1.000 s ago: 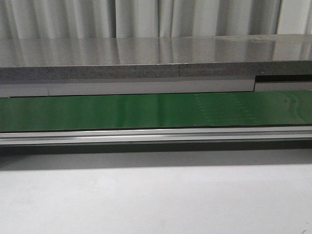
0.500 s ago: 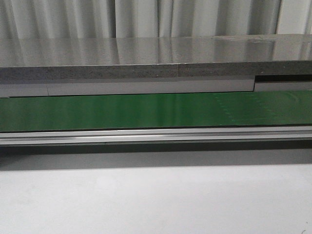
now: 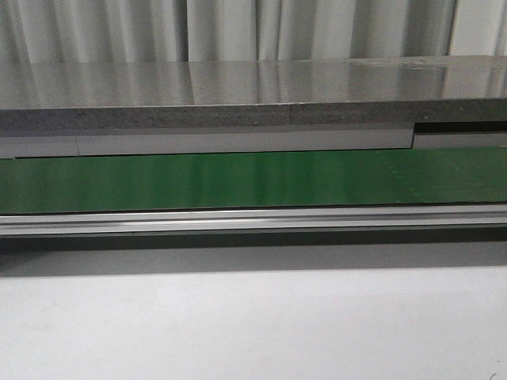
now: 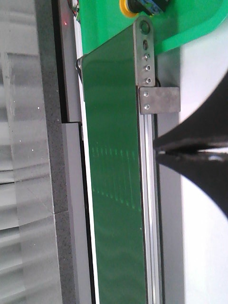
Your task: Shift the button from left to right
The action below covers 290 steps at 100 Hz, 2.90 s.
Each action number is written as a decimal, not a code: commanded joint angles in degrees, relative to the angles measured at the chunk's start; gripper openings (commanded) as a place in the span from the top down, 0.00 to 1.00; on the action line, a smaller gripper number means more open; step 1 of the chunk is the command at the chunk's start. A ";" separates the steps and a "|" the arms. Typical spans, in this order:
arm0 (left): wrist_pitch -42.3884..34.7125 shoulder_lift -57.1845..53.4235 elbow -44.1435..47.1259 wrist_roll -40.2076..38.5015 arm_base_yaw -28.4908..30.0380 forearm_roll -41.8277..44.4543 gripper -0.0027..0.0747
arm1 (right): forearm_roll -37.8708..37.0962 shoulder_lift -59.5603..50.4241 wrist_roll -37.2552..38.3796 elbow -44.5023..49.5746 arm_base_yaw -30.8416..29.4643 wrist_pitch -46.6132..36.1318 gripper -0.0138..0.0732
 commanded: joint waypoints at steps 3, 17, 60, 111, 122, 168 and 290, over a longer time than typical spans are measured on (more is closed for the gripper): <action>-4.47 0.42 -1.63 -0.01 -0.48 -0.40 0.99 | -1.15 -1.10 0.23 -0.86 0.20 -5.92 0.92; -4.47 0.42 -1.63 -0.01 -0.48 -0.40 0.99 | -1.15 -1.10 0.23 -0.86 0.20 -5.98 0.92; -4.47 0.42 -1.63 -0.01 -0.48 -0.40 0.99 | -1.15 -1.10 0.23 -0.86 0.20 -5.92 0.92; -4.47 0.42 -1.63 -0.01 -0.48 -0.40 0.99 | -1.15 -1.10 0.23 -0.86 0.20 -5.92 0.92; -4.47 0.42 -1.63 -0.01 -0.48 -0.40 0.99 | -1.15 -1.10 0.23 -0.86 0.20 -5.92 0.92; -6.62 -1.02 0.85 -13.26 -0.48 15.61 0.99 | -1.15 -1.10 0.23 -0.86 0.20 -5.92 0.92; -7.74 -20.96 17.27 -24.44 -0.48 23.06 0.99 | -1.15 -1.10 0.23 -0.86 0.20 -5.92 0.92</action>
